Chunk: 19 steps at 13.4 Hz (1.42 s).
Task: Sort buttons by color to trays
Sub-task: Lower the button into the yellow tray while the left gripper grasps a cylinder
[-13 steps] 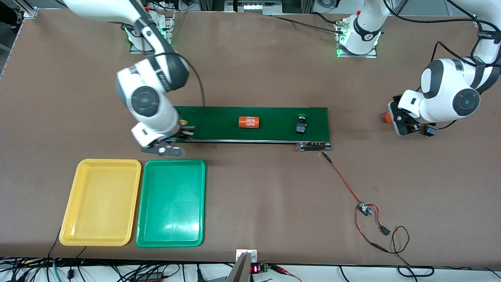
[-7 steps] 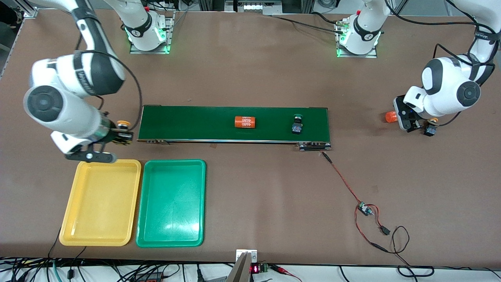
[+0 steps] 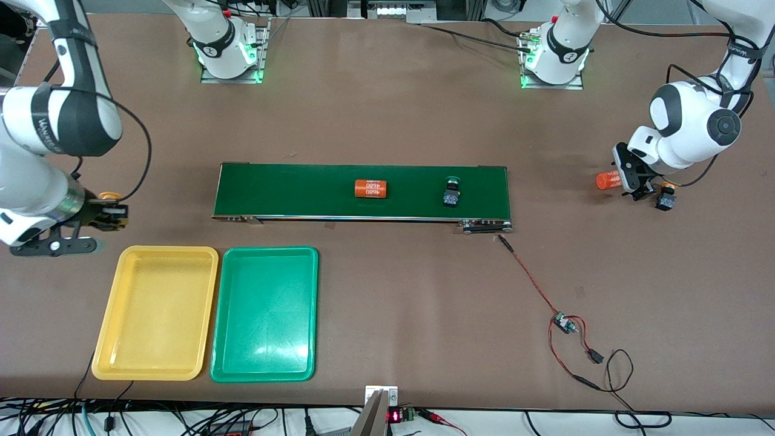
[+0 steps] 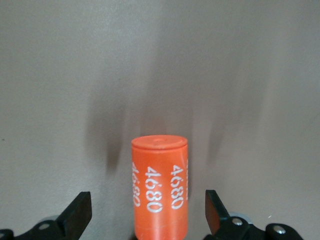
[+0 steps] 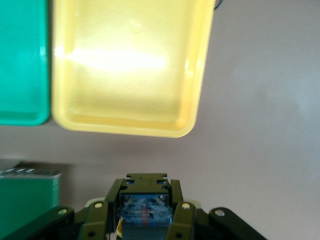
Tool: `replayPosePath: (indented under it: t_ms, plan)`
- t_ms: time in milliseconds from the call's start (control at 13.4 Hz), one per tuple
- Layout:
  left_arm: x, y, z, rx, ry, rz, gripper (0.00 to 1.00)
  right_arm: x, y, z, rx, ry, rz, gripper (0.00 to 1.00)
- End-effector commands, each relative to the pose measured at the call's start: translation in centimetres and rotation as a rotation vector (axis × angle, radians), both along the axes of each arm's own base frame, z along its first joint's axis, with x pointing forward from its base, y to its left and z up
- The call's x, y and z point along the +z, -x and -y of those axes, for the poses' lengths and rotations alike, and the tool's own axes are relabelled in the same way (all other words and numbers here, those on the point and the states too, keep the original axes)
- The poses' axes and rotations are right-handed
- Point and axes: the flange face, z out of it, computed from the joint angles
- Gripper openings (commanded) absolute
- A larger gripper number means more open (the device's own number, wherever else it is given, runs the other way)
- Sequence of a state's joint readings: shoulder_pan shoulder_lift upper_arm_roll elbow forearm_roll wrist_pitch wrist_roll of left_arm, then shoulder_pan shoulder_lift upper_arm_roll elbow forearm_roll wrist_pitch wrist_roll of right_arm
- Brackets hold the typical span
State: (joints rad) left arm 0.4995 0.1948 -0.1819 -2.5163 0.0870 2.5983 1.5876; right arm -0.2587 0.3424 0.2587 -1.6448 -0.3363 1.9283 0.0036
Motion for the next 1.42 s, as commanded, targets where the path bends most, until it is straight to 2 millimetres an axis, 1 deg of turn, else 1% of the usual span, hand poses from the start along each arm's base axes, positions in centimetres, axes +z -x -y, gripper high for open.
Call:
replayPosePath:
  t_ms: [0, 75, 299, 374, 449, 524, 598, 673, 748, 823, 898, 972, 1047, 1122, 1197, 1272, 1346]
  plan:
    - [-0.7, 0.1, 0.1, -0.049, -0.002, 0.016, 1.0, -2.9, -1.1, 1.7, 0.023, 0.01, 0.004, 0.19]
    - [-1.1, 0.2, 0.2, -0.049, 0.002, 0.009, 1.0, -3.6, -1.6, 2.3, 0.024, 0.007, 0.03, 0.19]
    - [-1.6, 0.4, 0.2, -0.074, 0.01, 0.005, 1.0, -6.8, -3.0, 4.7, 0.018, -0.005, 0.1, 0.19]
    - [-1.7, 0.4, -0.1, -0.066, 0.009, 0.011, 0.98, -7.8, -3.5, 5.0, 0.024, -0.011, 0.129, 0.19]
    - [-1.7, 0.7, -0.8, -0.051, 0.01, 0.01, 0.92, -8.5, -4.0, 5.2, 0.041, -0.005, 0.164, 0.19]
    - [-1.8, 0.7, -0.9, -0.06, 0.012, 0.009, 0.8, -9.8, -4.2, 5.4, 0.038, -0.013, 0.18, 0.19]
    - [-1.7, 0.6, -1.0, -0.093, 0.014, 0.013, 0.52, -11.2, -4.3, 5.6, 0.03, -0.02, 0.177, 0.2]
    - [-1.6, 0.6, -0.9, -0.106, 0.013, 0.016, 0.28, -12.3, -4.5, 5.7, 0.033, -0.028, 0.186, 0.2]
    - [-1.3, 0.4, -0.9, -0.112, 0.011, 0.021, 0.13, -13.6, -4.7, 5.6, 0.036, -0.04, 0.195, 0.2]
    - [-1.0, 0.3, -0.8, -0.122, 0.007, 0.028, 0.0, -15.5, -4.9, 5.4, 0.041, -0.058, 0.205, 0.2]
    - [-0.5, -0.1, -0.3, -0.142, 0.003, 0.037, 0.0, -18.0, -5.1, 5.1, 0.049, -0.078, 0.216, 0.2]
    - [0.4, -0.7, 0.3, -0.168, -0.006, 0.051, 0.0, -20.0, -5.2, 4.8, 0.057, -0.097, 0.238, 0.2]
    - [1.2, -1.5, 1.5, -0.193, -0.013, 0.068, 0.0, -21.4, -5.3, 4.7, 0.06, -0.113, 0.264, 0.2]
    - [2.3, -2.3, 2.6, -0.208, -0.018, 0.093, 0.0, -22.5, -5.2, 4.5, 0.063, -0.122, 0.266, 0.2]
    - [3.3, -3.5, 4.4, -0.236, -0.017, 0.116, 0.0, -24.0, -5.0, 4.3, 0.06, -0.135, 0.26, 0.2]
    - [3.9, -4.6, 6.3, -0.243, 0.003, 0.121, 0.0, -24.6, -5.1, 4.2, 0.06, -0.146, 0.279, 0.2]
    - [5.1, -6.1, 8.3, -0.252, 0.025, 0.127, 0.0, -25.0, -5.1, 4.1, 0.061, -0.152, 0.291, 0.2]
